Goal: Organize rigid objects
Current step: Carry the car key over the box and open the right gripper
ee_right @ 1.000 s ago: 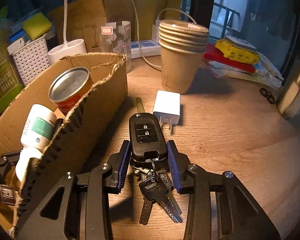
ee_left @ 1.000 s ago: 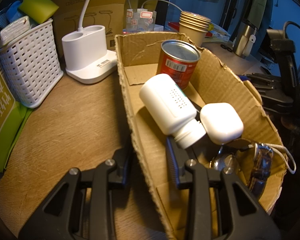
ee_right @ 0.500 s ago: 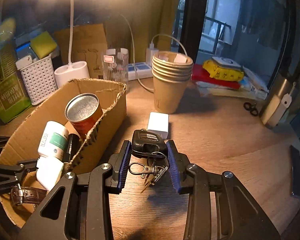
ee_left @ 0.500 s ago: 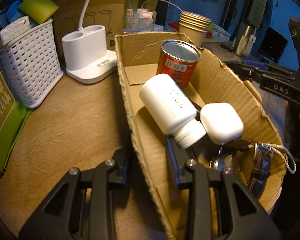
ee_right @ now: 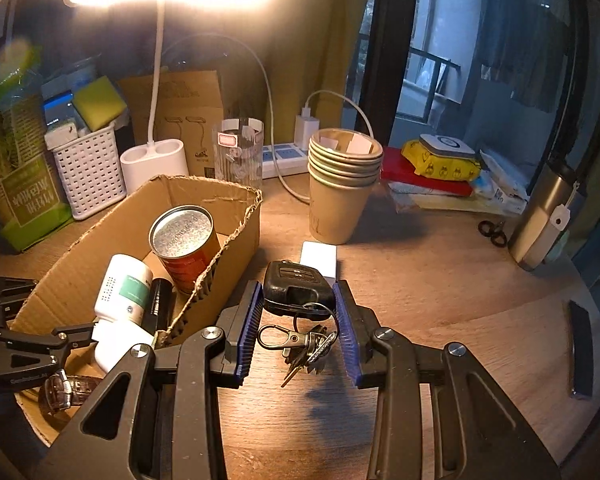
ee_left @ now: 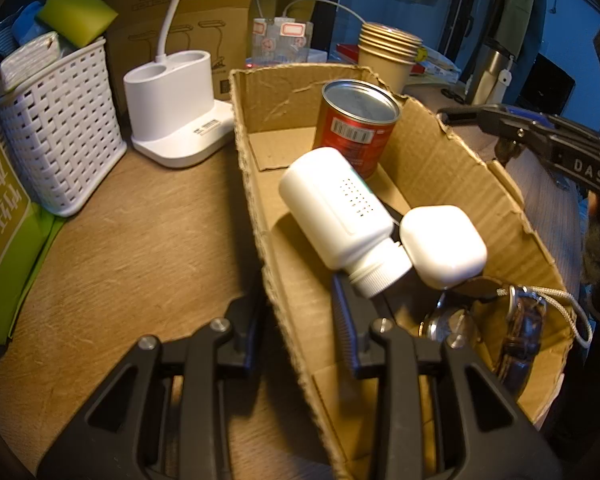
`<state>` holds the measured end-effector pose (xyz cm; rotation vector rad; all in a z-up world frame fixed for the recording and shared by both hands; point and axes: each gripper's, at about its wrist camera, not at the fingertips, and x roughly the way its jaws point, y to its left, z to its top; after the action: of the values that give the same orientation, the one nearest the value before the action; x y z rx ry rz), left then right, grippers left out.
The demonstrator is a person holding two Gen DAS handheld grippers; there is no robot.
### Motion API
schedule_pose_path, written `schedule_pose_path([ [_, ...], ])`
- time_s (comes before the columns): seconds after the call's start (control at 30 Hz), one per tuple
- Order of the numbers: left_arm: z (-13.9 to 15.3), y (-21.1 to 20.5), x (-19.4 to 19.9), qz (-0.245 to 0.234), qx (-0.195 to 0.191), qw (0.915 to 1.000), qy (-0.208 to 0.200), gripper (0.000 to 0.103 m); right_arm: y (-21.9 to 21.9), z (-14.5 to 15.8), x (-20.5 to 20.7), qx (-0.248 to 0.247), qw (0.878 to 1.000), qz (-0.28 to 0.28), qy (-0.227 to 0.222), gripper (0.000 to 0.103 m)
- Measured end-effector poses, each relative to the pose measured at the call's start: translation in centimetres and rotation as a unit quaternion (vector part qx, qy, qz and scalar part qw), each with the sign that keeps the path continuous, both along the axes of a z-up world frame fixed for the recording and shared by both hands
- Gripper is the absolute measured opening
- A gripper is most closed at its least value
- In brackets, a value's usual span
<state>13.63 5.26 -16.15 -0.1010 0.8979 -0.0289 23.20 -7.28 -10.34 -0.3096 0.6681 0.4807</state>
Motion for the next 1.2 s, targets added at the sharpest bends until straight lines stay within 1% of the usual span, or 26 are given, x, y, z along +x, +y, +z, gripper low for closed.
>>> schedule_pose_path([
  [0.3,0.0,0.0,0.0,0.000,0.000,1.0000,0.000,0.034,0.3,1.1,-1.0,0.003,1.000,0.005,-0.016,0.038],
  [0.7,0.0,0.0,0.0,0.000,0.000,1.0000,0.000,0.034,2.1,3.9,-4.1,-0.001,0.997,0.028,-0.066,0.038],
  [0.83,0.0,0.0,0.0,0.000,0.000,1.0000,0.000,0.034,3.1,4.3,-5.0,-0.001,0.996,0.044,-0.072,0.038],
  [1.2,0.0,0.0,0.0,0.000,0.000,1.0000,0.000,0.034,6.7,4.2,-6.3,-0.006,0.993,0.092,-0.072,0.038],
])
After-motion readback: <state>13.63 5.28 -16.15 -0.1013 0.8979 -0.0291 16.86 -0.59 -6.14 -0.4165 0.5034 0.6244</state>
